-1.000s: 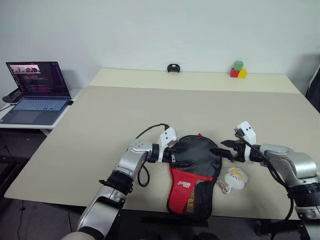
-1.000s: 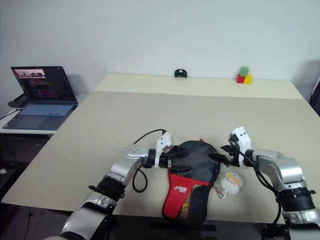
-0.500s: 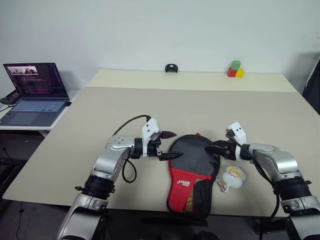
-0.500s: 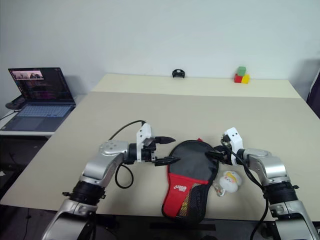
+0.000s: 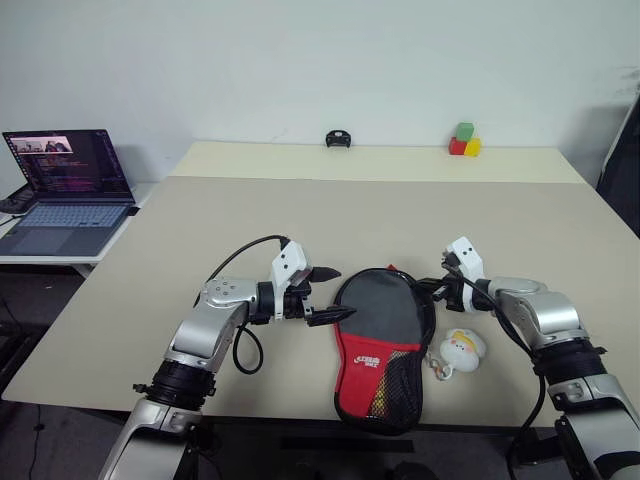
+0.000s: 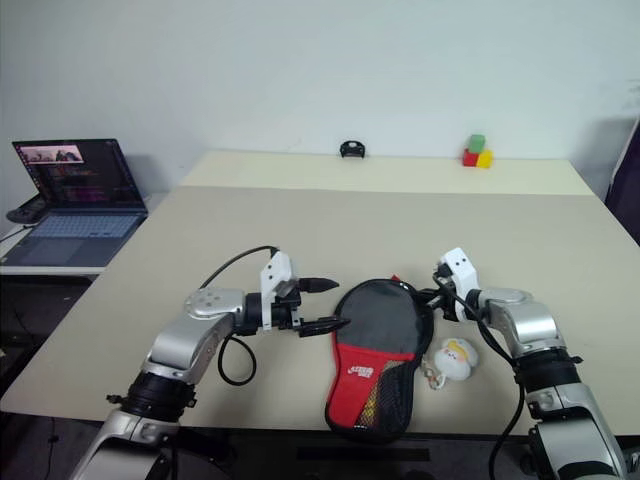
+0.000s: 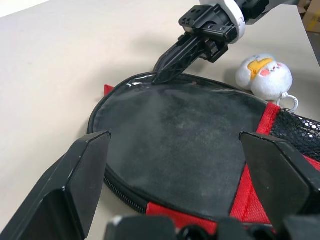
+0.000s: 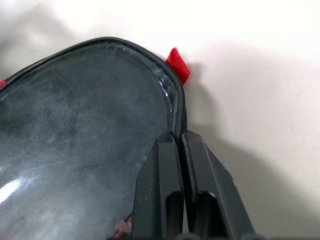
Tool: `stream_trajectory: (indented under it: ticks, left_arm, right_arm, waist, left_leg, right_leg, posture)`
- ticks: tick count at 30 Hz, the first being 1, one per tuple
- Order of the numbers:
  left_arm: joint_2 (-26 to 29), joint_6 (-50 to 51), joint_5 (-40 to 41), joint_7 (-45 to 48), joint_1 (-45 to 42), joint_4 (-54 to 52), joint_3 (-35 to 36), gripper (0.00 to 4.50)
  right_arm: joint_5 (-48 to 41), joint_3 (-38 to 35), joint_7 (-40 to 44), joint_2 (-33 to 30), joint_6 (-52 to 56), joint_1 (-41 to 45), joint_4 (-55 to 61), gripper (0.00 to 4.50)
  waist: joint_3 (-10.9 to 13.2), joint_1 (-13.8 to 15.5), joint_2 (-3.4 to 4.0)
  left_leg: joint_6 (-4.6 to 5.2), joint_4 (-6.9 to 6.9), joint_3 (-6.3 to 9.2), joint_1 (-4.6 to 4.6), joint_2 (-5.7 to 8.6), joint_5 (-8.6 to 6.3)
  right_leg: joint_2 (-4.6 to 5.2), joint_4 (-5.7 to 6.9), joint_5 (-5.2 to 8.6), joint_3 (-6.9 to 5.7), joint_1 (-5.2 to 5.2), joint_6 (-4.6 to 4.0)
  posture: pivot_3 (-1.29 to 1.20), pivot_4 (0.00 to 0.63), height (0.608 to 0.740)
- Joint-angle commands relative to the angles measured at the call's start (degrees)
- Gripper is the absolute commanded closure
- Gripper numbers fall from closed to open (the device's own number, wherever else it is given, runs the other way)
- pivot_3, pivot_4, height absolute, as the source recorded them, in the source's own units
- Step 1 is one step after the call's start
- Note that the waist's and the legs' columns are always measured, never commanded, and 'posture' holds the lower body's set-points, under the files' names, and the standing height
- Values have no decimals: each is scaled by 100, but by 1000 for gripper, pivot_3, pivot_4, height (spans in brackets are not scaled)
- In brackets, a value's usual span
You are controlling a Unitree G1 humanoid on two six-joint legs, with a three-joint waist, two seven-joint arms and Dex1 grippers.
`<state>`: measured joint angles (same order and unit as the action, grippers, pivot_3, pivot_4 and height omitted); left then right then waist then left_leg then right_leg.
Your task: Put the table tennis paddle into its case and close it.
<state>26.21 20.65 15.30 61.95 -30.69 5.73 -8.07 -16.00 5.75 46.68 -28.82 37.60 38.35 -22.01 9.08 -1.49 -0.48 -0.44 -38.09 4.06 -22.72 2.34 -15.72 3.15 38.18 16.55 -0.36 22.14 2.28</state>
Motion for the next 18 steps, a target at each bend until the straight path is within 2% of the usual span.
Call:
stream_trajectory:
  ticks: [1,8,18]
  left_arm:
    - [28,-119,53,-11,-48,-234,30,0]
    - [12,-198,16,-14,-62,-206,-49,0]
    - [-28,-225,-8,-27,-39,-219,-127,0]
  right_arm:
    - [213,5,-72,118,-294,393,-346,4459]
    - [415,8,36,355,-562,859,-852,4459]
    - [721,50,165,697,-1007,1474,-1643,4459]
  waist:
    - [1,-44,-1]
    - [13,-44,-7]
    - [16,-52,-6]
  left_leg:
    - [-1,0,-2,4,0,2]
    - [-4,1,-11,28,0,11]
    - [-6,2,-17,27,-1,12]
  right_leg:
    - [0,6,-1,0,0,-2]
    - [-2,62,1,11,8,-7]
    - [-4,69,3,41,17,-11]
  posture:
    - [0,150,740]
    - [0,150,740]
    - [0,150,740]
